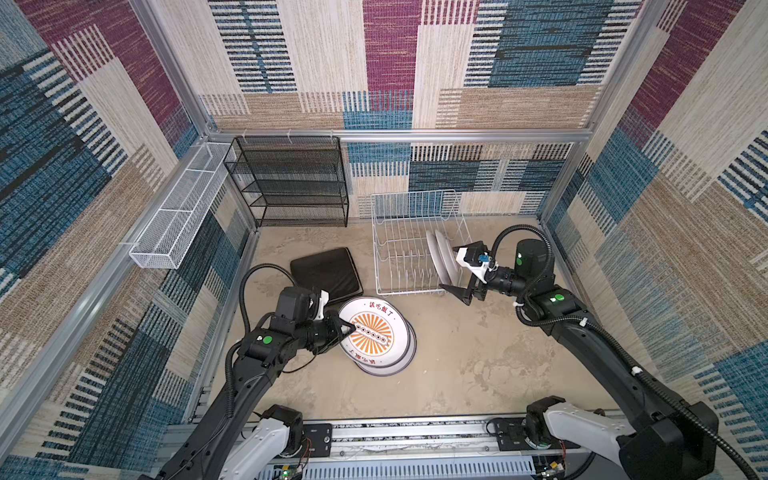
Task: Unload the plates from the dish rack
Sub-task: 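Lower the plate flat onto the printed plate on the table with the left gripper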
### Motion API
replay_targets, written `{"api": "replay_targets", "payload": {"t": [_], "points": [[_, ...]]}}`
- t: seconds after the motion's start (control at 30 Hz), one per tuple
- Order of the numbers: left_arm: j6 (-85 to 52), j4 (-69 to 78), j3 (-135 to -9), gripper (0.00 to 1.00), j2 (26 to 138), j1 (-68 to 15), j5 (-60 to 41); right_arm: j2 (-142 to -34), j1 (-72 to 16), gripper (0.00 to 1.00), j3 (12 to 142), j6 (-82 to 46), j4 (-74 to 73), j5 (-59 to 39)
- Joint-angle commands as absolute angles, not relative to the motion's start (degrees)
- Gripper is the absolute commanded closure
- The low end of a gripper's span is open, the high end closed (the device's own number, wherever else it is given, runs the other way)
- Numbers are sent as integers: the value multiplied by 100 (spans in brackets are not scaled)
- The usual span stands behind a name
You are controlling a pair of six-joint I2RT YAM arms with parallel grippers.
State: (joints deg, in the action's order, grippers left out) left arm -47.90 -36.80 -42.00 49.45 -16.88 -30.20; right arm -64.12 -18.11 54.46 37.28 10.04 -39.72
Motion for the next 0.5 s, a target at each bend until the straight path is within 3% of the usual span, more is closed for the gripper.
{"api": "replay_targets", "payload": {"t": [0.0, 0.47], "points": [[-4827, -3326, -3941, 100, 4863, -1684, -3050, -6382, -1851, 0, 5456, 4186, 1473, -4157], [-5054, -1322, -2751, 100, 5537, -1696, -3370, -6526, -1913, 0, 5392, 4351, 1898, -4202]]}}
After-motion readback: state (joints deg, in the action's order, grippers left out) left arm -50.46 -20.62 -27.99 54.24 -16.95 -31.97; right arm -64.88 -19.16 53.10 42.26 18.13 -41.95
